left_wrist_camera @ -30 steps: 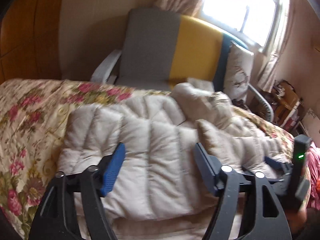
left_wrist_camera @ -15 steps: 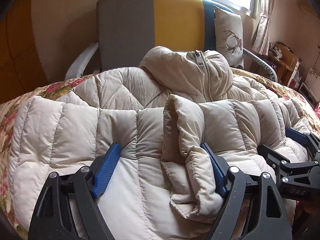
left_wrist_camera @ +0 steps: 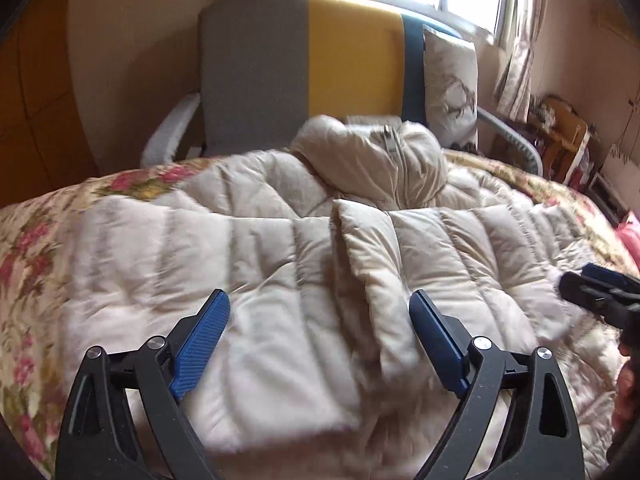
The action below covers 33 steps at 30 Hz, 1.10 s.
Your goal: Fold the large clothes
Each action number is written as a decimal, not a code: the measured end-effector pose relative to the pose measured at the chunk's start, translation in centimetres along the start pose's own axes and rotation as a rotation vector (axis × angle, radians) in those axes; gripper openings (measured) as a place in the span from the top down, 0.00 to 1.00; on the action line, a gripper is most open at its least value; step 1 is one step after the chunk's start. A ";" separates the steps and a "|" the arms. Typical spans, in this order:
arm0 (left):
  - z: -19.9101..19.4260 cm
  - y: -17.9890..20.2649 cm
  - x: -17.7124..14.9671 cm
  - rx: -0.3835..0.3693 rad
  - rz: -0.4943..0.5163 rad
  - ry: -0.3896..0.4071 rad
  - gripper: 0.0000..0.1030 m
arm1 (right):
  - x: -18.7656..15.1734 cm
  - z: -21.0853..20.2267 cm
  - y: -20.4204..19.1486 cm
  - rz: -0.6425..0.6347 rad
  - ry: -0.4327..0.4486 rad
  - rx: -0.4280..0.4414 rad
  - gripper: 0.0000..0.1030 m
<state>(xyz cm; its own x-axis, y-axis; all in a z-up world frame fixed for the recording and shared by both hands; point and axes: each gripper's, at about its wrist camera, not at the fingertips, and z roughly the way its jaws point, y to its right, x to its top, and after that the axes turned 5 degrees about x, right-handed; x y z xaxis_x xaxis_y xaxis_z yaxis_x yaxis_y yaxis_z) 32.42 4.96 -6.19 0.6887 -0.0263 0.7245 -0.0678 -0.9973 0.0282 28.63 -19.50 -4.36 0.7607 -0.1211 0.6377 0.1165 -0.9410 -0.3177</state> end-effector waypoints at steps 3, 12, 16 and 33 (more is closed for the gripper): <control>-3.6 -2.0 -1.9 -0.018 -0.076 0.029 0.07 | -2.4 -4.1 0.7 -0.011 0.030 0.014 0.02; -9.5 -5.6 -8.7 0.035 -0.188 -0.015 0.07 | -9.0 -8.2 4.0 0.060 0.052 -0.065 0.02; -11.3 -6.5 -11.0 0.025 -0.208 -0.009 0.07 | -10.2 -9.4 4.7 0.061 0.058 -0.075 0.02; -16.1 -11.6 -19.0 -0.064 -0.315 -0.041 0.14 | -15.2 -16.5 15.0 0.257 0.048 0.108 0.19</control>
<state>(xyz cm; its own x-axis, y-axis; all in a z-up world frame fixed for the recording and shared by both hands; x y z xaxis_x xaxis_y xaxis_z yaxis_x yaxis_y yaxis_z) 8.49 18.10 -9.18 0.7117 0.2787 0.6448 0.1087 -0.9506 0.2909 8.29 -37.00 -7.30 0.7431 -0.3684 0.5587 -0.0065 -0.8387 -0.5445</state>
